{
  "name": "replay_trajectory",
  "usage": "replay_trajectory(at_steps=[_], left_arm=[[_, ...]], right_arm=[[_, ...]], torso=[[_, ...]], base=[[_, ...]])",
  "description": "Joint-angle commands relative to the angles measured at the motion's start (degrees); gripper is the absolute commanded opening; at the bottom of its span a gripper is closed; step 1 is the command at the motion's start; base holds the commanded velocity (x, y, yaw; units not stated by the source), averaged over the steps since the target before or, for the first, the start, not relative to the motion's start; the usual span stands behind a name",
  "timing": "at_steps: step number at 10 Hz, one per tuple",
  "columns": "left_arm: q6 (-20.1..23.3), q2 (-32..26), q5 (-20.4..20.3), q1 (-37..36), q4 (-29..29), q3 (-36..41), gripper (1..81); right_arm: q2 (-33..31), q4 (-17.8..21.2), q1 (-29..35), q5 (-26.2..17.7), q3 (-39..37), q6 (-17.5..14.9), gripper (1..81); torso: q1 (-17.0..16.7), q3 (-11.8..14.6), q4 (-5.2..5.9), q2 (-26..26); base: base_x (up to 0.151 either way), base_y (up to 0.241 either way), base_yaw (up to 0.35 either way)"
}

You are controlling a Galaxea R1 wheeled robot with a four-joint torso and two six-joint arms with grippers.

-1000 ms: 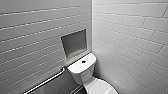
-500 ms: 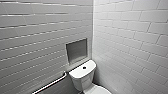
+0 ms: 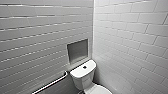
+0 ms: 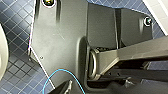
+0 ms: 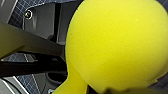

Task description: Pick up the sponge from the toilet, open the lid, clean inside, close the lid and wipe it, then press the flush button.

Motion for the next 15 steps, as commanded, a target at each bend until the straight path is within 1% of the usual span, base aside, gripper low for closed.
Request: replay_trajectory(at_steps=[1, 3, 4, 5, 6, 7, 9, 10, 12, 13, 14, 15], left_arm=[[0.29, 0.14, 2.89, -2.45, 0.27, 0.20, 81.1], [0.20, 0.06, 2.89, -2.36, 0.18, 0.20, 81.1], [0.20, 0.06, 2.89, -2.28, 0.18, 0.20, 81.1], [0.20, -0.03, 2.89, -2.19, 0.18, 0.20, 81.1], [0.20, -0.03, 2.89, -2.19, 0.18, 0.20, 81.1], [0.20, -0.03, 2.89, -2.19, 0.27, 0.20, 81.1], [0.20, -0.03, 2.89, -2.19, 0.27, 0.20, 81.1], [0.20, -0.03, 2.89, -2.19, 0.18, 0.20, 81.1], [0.20, -0.21, 2.89, -2.19, 0.10, 0.28, 81.1], [0.02, -0.29, 2.89, -2.19, -0.43, 0.20, 81.1], [-0.24, -0.29, 2.98, -2.10, -0.61, 0.20, 81.1], [-0.32, -0.72, 2.98, -1.84, -0.61, 0.19, 81.1]], right_arm=[[0.59, -0.74, 1.26, -3.94, -0.24, -0.11, 1.0], [0.59, -0.74, 1.18, -3.94, -0.32, -0.19, 1.0], [0.59, -0.65, 1.18, -3.94, -0.33, -0.11, 1.0], [0.59, -0.65, 1.18, -3.94, -0.33, -0.11, 1.0], [0.68, -0.56, 1.18, -3.94, -0.33, -0.11, 1.0], [0.68, -0.56, 1.18, -3.94, -0.41, -0.11, 1.0], [0.68, -0.56, 1.18, -3.94, -0.41, -0.11, 1.0], [0.68, -0.56, 1.18, -3.94, -0.41, -0.11, 1.0], [0.68, -0.56, 1.27, -3.94, -0.41, -0.02, 1.0], [0.59, -0.48, 1.53, -5.43, -1.12, -0.02, 1.0], [0.41, -0.39, 1.88, -9.34, -2.76, -0.02, 1.0], [0.58, -0.04, 1.79, -11.83, -4.10, -0.02, 1.0]], torso=[[-3.65, 5.55, 0.00, 5.66], [-6.18, 9.45, 0.00, 9.53], [-7.54, 10.47, 0.00, 11.56], [-5.27, 8.02, 0.00, 7.98], [-6.27, 9.47, 0.00, 9.37], [-10.34, 9.81, 0.00, 15.37], [-11.30, 10.32, 0.00, 16.92], [-8.39, 10.47, 0.00, 12.54], [-10.47, 10.54, 0.00, 16.04], [-10.75, 10.54, 0.00, 16.43], [-11.00, 10.56, 0.00, 16.87], [-11.00, 10.56, 0.00, 16.76]], base=[[0.000, 0.000, 0.000], [0.000, 0.000, 0.000], [0.000, 0.000, 0.000], [0.000, 0.000, 0.000], [0.000, 0.000, 0.000], [0.000, 0.000, 0.000], [0.000, 0.000, 0.000], [0.000, 0.000, 0.000], [0.000, 0.000, 0.000], [0.000, 0.000, 0.000], [0.000, 0.000, 0.000], [0.000, 0.000, 0.000]])
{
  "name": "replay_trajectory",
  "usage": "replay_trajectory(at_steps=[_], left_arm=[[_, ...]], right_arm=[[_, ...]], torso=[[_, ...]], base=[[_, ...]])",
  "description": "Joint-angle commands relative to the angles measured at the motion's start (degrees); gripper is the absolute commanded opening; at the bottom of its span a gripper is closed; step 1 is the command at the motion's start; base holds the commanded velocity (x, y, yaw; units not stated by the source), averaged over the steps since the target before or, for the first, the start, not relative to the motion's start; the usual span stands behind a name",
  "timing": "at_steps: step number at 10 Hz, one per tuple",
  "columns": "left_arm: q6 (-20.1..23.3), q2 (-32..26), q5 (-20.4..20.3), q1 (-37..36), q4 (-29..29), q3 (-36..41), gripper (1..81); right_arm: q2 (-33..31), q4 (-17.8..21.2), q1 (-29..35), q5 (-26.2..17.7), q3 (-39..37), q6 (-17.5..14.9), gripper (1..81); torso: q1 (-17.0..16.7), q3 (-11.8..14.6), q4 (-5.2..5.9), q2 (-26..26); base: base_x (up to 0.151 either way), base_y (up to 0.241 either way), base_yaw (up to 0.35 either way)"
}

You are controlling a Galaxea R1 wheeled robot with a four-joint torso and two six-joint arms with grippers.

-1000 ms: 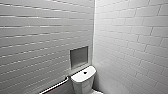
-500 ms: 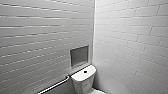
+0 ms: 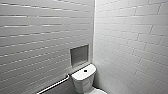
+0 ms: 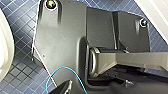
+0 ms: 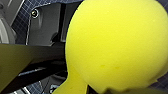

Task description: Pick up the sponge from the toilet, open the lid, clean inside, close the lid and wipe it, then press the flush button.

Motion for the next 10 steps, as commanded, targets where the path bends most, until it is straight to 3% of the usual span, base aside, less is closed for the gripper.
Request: replay_trajectory(at_steps=[1, 3, 4, 6, 7, 8, 10], left_arm=[[-0.32, -0.92, 2.76, -2.53, -0.52, 0.22, 81.1], [-0.41, -1.11, 2.76, -2.53, -0.52, 0.22, 81.1], [-0.32, -0.84, 2.85, -2.53, -0.26, 0.22, 81.1], [0.12, -1.11, 2.76, -2.53, -0.18, 0.22, 81.1], [0.12, -1.02, 2.67, -2.53, -0.17, 0.22, 81.1], [-0.40, -0.76, 2.41, -2.53, -0.61, 0.40, 81.1], [-0.14, -0.05, 3.20, -2.43, -4.39, 0.22, 81.1]], right_arm=[[-0.27, 0.18, 2.51, -9.28, -2.16, 0.16, 1.0], [0.26, -3.16, 2.86, -9.65, -2.96, 0.51, 1.0], [0.62, -10.63, 2.25, -8.86, -4.28, 2.35, 1.0], [1.05, -23.45, 2.42, -8.24, -6.02, 14.56, 1.0], [0.88, -28.07, 2.59, -8.15, -6.90, 19.08, 1.0], [-0.08, -32.24, 3.38, -7.90, -6.58, 20.90, 1.0], [-0.18, -32.08, 5.67, -11.32, -6.91, 21.78, 1.0]], torso=[[0.00, 0.00, 0.00, 0.00], [0.00, 0.00, 0.00, 0.02], [-0.02, 0.00, 0.00, 0.02], [-0.02, 0.02, 0.00, 0.02], [-0.02, 0.02, 0.00, 0.02], [-0.02, 0.00, 0.00, 0.02], [-0.04, 0.02, 0.00, 0.02]], base=[[0.000, 0.000, 0.000], [0.000, 0.000, 0.000], [0.000, 0.000, 0.000], [0.000, 0.000, 0.000], [0.000, 0.000, 0.000], [0.000, 0.000, 0.000], [0.000, 0.000, 0.000]])
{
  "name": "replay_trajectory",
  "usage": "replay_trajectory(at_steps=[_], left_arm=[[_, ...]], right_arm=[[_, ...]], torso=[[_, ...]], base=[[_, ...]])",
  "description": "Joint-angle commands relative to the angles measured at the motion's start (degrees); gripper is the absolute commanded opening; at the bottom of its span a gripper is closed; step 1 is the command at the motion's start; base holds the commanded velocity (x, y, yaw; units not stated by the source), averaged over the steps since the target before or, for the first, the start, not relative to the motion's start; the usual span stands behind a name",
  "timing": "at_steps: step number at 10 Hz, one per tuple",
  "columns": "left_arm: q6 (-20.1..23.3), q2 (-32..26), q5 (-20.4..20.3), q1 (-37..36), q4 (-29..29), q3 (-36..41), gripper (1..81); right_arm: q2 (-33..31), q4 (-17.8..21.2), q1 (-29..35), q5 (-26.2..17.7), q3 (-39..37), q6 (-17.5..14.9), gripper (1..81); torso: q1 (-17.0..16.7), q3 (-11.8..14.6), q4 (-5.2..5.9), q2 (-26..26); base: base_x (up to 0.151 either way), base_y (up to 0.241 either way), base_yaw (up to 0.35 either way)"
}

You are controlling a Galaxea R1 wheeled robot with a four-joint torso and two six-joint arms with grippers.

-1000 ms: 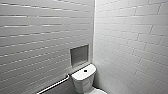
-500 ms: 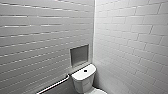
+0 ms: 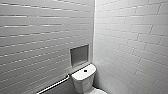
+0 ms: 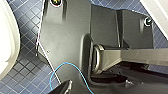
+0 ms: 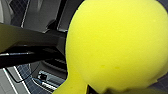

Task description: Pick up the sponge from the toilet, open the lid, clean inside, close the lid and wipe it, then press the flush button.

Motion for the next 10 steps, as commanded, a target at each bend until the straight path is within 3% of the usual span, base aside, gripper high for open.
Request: replay_trajectory(at_steps=[1, 2, 3, 4, 6, 7, 10], left_arm=[[1.93, 1.22, 7.31, -3.36, -3.74, 0.17, 81.1], [7.23, 1.49, 9.45, -3.98, -5.10, 0.08, 81.1], [13.56, 1.32, 9.47, -4.59, -11.30, 0.08, 81.1], [25.24, 0.97, 8.94, -4.77, -23.33, -0.71, 81.1], [38.74, 1.14, 5.71, -4.95, -38.14, -2.90, 81.1], [41.33, 1.23, 4.73, -4.95, -41.87, -3.79, 81.1], [41.33, 0.97, 4.20, -5.47, -41.98, -4.92, 81.1]], right_arm=[[0.22, -0.61, 4.30, -5.67, -1.76, 2.20, 1.0], [1.18, -0.60, 4.38, -5.75, -2.99, 2.21, 1.0], [1.90, -0.60, 4.39, -5.93, -4.15, 2.21, 1.0], [2.86, -0.60, 4.21, -6.01, -5.11, 2.21, 1.0], [3.30, -0.60, 4.21, -6.01, -5.03, 2.29, 1.0], [3.65, -0.52, 4.12, -6.01, -5.29, 2.30, 1.0], [3.13, -0.26, 3.86, -5.75, -5.12, 2.38, 1.0]], torso=[[0.00, 0.02, 0.00, 0.00], [0.00, 0.00, 0.00, 0.00], [0.00, 0.00, 0.00, 0.00], [0.00, 0.00, 0.00, 0.00], [0.00, 0.00, 0.00, 0.00], [0.00, 0.00, 0.00, 0.00], [0.00, 0.00, 0.00, 0.00]], base=[[0.000, 0.000, 0.000], [0.000, 0.000, 0.000], [0.000, 0.000, 0.000], [0.000, 0.000, 0.000], [0.000, 0.000, 0.000], [0.000, 0.000, 0.000], [0.000, 0.000, 0.000]])
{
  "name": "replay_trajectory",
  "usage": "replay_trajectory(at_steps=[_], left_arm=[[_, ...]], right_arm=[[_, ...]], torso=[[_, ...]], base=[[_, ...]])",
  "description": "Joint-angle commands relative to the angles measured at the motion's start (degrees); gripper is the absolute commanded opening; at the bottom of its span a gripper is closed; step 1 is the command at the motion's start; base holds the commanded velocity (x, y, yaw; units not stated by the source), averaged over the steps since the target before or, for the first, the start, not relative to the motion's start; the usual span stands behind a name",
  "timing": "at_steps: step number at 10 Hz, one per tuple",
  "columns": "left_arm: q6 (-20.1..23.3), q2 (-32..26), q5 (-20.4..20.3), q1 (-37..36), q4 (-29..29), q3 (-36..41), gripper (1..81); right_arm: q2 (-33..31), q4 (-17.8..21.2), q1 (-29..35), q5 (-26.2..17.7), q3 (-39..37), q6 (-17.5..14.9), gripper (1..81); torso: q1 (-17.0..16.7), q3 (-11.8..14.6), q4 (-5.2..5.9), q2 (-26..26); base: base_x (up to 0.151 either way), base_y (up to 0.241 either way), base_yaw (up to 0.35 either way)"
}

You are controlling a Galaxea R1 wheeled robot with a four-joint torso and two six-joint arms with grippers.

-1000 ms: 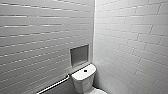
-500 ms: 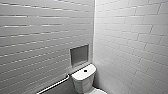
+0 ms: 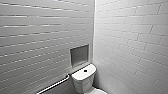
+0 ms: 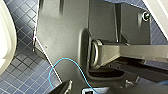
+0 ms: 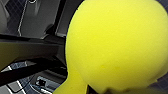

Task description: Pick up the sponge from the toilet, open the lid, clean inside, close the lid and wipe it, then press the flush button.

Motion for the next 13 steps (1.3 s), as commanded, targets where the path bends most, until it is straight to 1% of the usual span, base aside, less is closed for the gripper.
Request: replay_trajectory(at_steps=[1, 2, 3, 4, 5, 6, 7, 8, 9, 12, 13], left_arm=[[0.90, -0.47, 2.35, -4.34, -1.30, -1.17, 81.1], [0.90, -0.56, 2.09, -4.43, -1.38, -0.90, 81.1], [0.99, -0.73, -0.68, -3.99, -1.39, -0.56, 81.1], [1.08, -0.91, -2.92, -3.37, -1.21, 0.32, 81.1], [1.08, -1.35, -3.01, -3.37, -1.21, 1.29, 81.1], [0.99, -1.79, -3.01, -3.28, -1.21, 2.08, 81.1], [0.99, -1.88, -3.10, -3.54, -1.29, 2.26, 81.1], [0.99, -1.70, -3.10, -3.81, -1.30, 2.26, 81.1], [0.99, -1.52, -3.01, -3.81, -1.21, 2.26, 81.1], [0.99, -1.44, -3.10, -3.98, -1.21, 2.08, 81.1], [0.99, -1.44, -3.10, -3.98, -1.21, 2.08, 81.1]], right_arm=[[-0.68, 0.30, 2.03, -2.95, 0.98, 0.39, 1.0], [-1.29, 0.21, 2.03, -2.86, 2.82, 0.30, 1.0], [-3.80, 0.30, 1.68, -2.51, 7.24, 0.39, 1.0], [-8.12, 0.21, 0.98, -0.33, 15.17, 0.39, 1.0], [-11.66, 0.21, 0.54, 1.62, 21.37, 0.39, 1.0], [-13.42, 0.38, 0.62, 1.88, 24.18, 0.30, 1.0], [-13.25, 0.56, 0.45, 2.06, 23.66, 0.39, 1.0], [-12.55, 0.47, 0.27, 2.24, 22.70, 0.39, 1.0], [-11.84, 0.47, 0.27, 2.24, 21.72, 0.30, 1.0], [-10.96, 0.47, 0.36, 2.15, 19.79, 0.38, 1.0], [-10.96, 0.38, 0.45, 2.15, 19.70, 0.30, 1.0]], torso=[[0.00, 0.00, 0.00, 0.00], [0.00, 0.00, 0.00, 0.00], [0.00, 0.00, 0.00, 0.00], [0.00, 0.00, 0.00, 0.00], [0.00, 0.00, 0.00, 0.00], [0.00, 0.00, 0.00, 0.00], [0.00, 0.00, 0.00, 0.00], [0.00, -1.49, 0.00, 0.00], [0.00, -4.24, 0.00, 0.00], [-0.07, -8.38, 0.00, 0.00], [-0.05, -5.60, 0.00, 0.02]], base=[[0.000, 0.000, 0.000], [0.000, 0.000, 0.000], [0.000, 0.000, 0.000], [0.000, 0.000, 0.000], [0.000, 0.000, 0.000], [0.000, 0.000, 0.000], [0.000, 0.000, 0.000], [0.000, 0.000, 0.000], [0.000, 0.000, 0.000], [0.000, 0.000, 0.000], [0.000, 0.000, 0.000]])
